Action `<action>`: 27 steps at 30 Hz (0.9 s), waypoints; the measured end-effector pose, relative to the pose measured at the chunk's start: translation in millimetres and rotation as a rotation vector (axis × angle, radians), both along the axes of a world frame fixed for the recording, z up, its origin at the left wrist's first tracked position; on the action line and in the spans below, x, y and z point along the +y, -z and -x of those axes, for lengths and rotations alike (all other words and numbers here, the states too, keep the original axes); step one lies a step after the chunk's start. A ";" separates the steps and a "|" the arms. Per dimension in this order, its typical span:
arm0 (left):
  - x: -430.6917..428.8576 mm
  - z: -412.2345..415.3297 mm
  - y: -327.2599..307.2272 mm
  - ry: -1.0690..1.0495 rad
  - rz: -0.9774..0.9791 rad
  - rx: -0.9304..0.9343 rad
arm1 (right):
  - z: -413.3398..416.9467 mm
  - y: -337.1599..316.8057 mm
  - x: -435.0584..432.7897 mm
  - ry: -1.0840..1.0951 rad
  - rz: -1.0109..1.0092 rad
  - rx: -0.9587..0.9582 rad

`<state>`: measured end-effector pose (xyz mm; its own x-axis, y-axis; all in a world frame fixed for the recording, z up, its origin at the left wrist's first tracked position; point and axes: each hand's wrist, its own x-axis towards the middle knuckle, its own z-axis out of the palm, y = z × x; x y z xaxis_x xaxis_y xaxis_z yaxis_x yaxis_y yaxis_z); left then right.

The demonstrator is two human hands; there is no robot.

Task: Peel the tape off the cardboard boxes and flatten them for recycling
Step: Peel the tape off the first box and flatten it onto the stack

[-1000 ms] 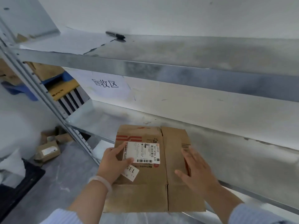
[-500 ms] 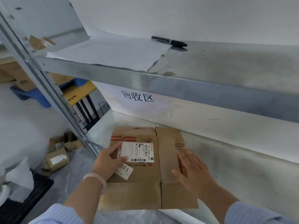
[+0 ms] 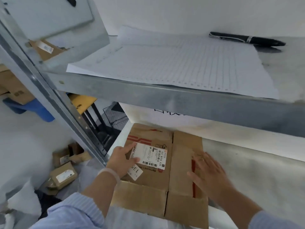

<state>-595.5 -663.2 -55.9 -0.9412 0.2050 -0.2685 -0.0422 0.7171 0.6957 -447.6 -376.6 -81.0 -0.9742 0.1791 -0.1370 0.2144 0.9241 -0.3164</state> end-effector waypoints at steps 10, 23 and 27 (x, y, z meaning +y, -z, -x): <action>-9.9 44.0 34.5 0.110 0.471 0.199 | 5.9 18.1 -75.9 0.217 0.013 -0.073; 32.3 29.8 77.7 0.919 0.565 0.428 | 13.4 24.2 -110.2 0.308 -0.070 -0.083; 30.7 29.2 76.7 0.921 0.575 0.425 | 7.4 23.9 -115.3 0.331 -0.066 -0.112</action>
